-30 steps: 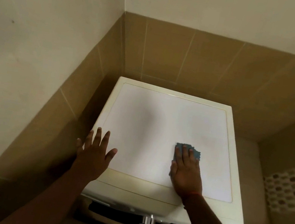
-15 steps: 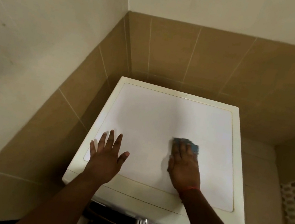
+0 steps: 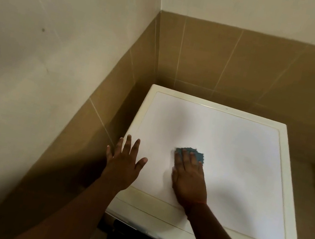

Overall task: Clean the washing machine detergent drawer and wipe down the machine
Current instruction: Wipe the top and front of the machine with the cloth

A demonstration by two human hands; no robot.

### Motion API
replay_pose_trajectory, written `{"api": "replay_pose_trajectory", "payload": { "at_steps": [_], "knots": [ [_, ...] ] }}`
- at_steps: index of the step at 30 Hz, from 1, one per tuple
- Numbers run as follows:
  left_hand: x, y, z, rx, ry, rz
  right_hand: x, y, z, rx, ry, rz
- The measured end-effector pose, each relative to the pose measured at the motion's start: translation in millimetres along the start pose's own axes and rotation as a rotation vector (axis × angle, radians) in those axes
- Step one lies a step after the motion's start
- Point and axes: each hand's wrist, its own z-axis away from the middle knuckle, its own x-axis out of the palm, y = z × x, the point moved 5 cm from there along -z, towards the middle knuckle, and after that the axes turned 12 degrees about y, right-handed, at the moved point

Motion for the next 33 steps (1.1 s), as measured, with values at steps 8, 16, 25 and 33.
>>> {"api": "replay_pose_trajectory", "payload": {
  "at_steps": [8,16,25,33],
  "knots": [
    [-5.7,-57.7,-29.9,-0.025,0.041,0.053,16.8,-113.9,-2.4,-0.181,-0.039,-0.076],
    [-1.0,-82.2,-60.6,0.007,0.009,0.09,32.5,-148.0,-43.6,-0.086,-0.03,-0.068],
    [9.6,-84.5,-73.2,0.041,-0.018,0.12,37.5,-126.1,-81.3,0.092,0.059,-0.033],
    [19.3,-61.4,-78.0,0.121,-0.002,0.043,33.4,-78.7,-87.0,0.166,0.062,0.059]
  ]
}}
